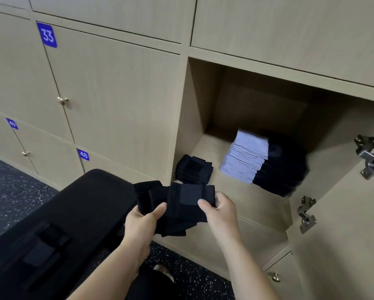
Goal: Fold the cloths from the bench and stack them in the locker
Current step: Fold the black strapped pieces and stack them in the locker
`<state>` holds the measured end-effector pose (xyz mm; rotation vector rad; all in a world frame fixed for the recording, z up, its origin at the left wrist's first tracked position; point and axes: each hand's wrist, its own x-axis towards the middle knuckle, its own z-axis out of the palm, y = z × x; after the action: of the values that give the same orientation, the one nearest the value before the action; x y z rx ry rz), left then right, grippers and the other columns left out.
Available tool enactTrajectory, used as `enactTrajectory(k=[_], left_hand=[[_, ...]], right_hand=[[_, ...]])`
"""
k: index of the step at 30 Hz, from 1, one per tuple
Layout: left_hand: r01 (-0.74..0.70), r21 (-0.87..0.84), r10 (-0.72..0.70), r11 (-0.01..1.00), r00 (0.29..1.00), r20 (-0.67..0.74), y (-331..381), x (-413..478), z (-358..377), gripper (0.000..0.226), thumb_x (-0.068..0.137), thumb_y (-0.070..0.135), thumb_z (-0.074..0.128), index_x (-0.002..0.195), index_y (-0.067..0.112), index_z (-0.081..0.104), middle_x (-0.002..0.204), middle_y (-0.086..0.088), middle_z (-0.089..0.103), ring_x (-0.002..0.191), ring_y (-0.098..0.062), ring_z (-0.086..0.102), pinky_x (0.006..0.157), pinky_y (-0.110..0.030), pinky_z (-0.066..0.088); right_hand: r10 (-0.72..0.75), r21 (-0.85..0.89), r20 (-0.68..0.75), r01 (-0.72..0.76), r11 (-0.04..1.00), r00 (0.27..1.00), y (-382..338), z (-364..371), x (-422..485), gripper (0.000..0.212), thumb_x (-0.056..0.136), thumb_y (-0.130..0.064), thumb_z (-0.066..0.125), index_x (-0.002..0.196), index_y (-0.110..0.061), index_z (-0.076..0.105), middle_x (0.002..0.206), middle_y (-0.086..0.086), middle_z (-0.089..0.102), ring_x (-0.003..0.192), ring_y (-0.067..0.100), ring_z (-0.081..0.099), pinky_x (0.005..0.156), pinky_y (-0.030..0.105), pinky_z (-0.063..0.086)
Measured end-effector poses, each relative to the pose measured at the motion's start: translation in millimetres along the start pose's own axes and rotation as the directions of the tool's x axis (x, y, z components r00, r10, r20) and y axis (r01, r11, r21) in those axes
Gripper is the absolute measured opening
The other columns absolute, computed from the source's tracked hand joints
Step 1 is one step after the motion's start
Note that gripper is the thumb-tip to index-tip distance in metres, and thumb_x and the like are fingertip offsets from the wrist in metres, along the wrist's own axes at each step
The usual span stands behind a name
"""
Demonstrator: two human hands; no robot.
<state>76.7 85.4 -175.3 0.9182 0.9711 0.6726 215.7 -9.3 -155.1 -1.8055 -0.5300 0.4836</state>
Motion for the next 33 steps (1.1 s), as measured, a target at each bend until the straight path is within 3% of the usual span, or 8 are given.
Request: enactTrajectory(k=[10,13,16,18,21,27,30,33], left_hand=[[0.007,-0.041,-0.006,0.999,1.0,0.02,-9,38,1,0.023,0.083,0.012,0.075,0.105,0.011,0.069,0.097,-0.01,0.076,0.094,-0.032,0.072,0.094,-0.051,0.052],[0.027,-0.052,-0.026,0.998,1.0,0.013,-13,44,-2,0.023,0.082,0.011,0.075,0.104,0.01,0.069,0.096,-0.013,0.075,0.092,-0.035,0.072,0.092,-0.053,0.053],[0.047,-0.062,-0.046,0.997,0.999,0.009,-15,48,-5,0.024,0.082,0.011,0.075,0.105,0.01,0.069,0.096,-0.014,0.075,0.091,-0.037,0.072,0.089,-0.054,0.054],[0.043,-0.048,-0.043,0.998,0.999,0.003,-17,49,-9,0.024,0.082,0.012,0.075,0.105,0.009,0.069,0.096,-0.014,0.075,0.09,-0.035,0.072,0.089,-0.053,0.054],[0.035,-0.027,-0.035,0.999,0.999,-0.004,-18,51,-13,0.024,0.082,0.013,0.076,0.104,0.009,0.069,0.094,-0.014,0.075,0.088,-0.034,0.073,0.088,-0.051,0.055],[0.04,-0.036,-0.04,0.999,0.999,0.021,-17,52,-15,0.026,0.08,0.012,0.076,0.105,0.007,0.069,0.095,-0.014,0.075,0.088,-0.034,0.073,0.087,-0.05,0.055],[0.045,-0.063,-0.044,0.997,0.999,0.03,-15,53,-14,0.028,0.079,0.01,0.075,0.106,0.006,0.068,0.095,-0.015,0.075,0.089,-0.034,0.073,0.086,-0.047,0.056],[0.041,-0.073,-0.039,0.996,0.999,0.036,-12,54,-15,0.028,0.078,0.009,0.075,0.105,0.006,0.068,0.096,-0.014,0.075,0.089,-0.033,0.073,0.085,-0.046,0.056]], right_hand=[[0.155,0.296,-0.176,-0.098,0.95,0.972,-13,0,95,0.01,0.085,-0.005,0.068,0.077,-0.002,0.063,0.078,0.01,0.062,0.072,0.022,0.055,0.064,0.026,0.041],[0.208,0.382,-0.271,-0.093,0.92,0.94,-20,10,126,0.039,0.083,-0.002,0.069,0.106,0.024,0.051,0.081,0.033,0.06,0.061,0.028,0.05,0.06,0.028,0.036],[0.286,0.432,-0.272,-0.149,0.889,0.919,-20,23,149,0.043,0.083,-0.003,0.071,0.113,0.021,0.051,0.074,0.014,0.063,0.058,0.016,0.04,0.055,0.025,0.035],[0.326,0.463,-0.251,-0.182,0.867,0.912,-16,30,160,0.039,0.081,-0.006,0.073,0.108,0.016,0.057,0.077,0.013,0.062,0.059,0.016,0.037,0.054,0.026,0.034],[0.378,0.48,-0.254,-0.224,0.848,0.89,-7,41,170,0.024,0.08,-0.008,0.074,0.07,-0.004,0.053,0.062,0.001,0.043,0.052,0.016,0.032,0.048,0.024,0.03],[0.327,0.374,-0.304,-0.204,0.905,0.895,6,47,175,0.018,0.083,-0.007,0.072,0.08,-0.01,0.054,0.068,-0.003,0.054,0.064,0.015,0.051,0.07,0.027,0.041],[0.175,0.076,-0.34,-0.158,0.984,0.924,16,48,180,0.018,0.085,-0.019,0.071,0.076,-0.016,0.057,0.068,-0.004,0.057,0.066,0.019,0.055,0.063,0.025,0.039],[0.062,-0.262,-0.334,-0.156,0.952,0.94,21,49,181,0.019,0.085,-0.028,0.067,0.075,-0.016,0.057,0.071,0.002,0.06,0.072,0.027,0.058,0.052,0.026,0.035]])
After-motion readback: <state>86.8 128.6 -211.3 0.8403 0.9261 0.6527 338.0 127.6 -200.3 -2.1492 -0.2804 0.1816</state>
